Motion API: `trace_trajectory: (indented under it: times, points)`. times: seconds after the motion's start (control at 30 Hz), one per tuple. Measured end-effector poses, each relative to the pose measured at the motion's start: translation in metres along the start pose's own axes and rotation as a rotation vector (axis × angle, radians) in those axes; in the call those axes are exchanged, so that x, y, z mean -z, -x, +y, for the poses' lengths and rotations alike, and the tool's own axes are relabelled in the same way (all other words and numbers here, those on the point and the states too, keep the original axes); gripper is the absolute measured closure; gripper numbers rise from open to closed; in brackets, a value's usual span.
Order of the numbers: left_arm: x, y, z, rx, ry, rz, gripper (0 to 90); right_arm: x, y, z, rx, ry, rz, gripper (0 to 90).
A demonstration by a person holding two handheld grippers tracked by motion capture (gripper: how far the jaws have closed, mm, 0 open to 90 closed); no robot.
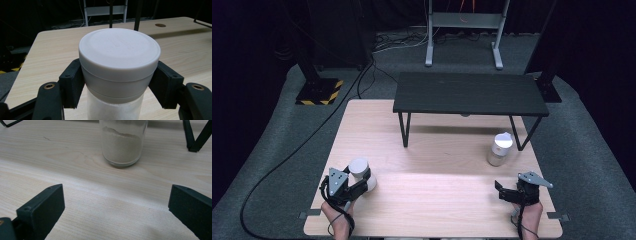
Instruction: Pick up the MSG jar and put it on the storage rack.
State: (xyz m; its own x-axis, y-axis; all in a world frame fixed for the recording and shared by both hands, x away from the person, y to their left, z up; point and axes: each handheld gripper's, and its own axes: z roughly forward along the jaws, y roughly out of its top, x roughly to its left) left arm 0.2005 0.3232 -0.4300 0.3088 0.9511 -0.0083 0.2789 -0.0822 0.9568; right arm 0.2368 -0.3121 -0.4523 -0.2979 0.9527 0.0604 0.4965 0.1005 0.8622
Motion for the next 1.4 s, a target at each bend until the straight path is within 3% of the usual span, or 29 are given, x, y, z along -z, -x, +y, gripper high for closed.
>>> trace_trajectory:
  times: [0.6,1.03,1.4]
  points:
    - [-0.001,0.002,0.017,-0.012,0.009,-0.044,34.1,0.0,0.0,0.001,0.003,-0.003,0.002,0.0]
    - [-0.01,0.005,0.032,-0.033,0.003,-0.084,34.1,0.0,0.0,0.0,0.003,-0.002,0.004,0.0]
    - [-0.021,0.009,0.04,-0.024,0.006,-0.124,34.1,-0.001,0.0,0.002,0.007,-0.009,0.004,0.0]
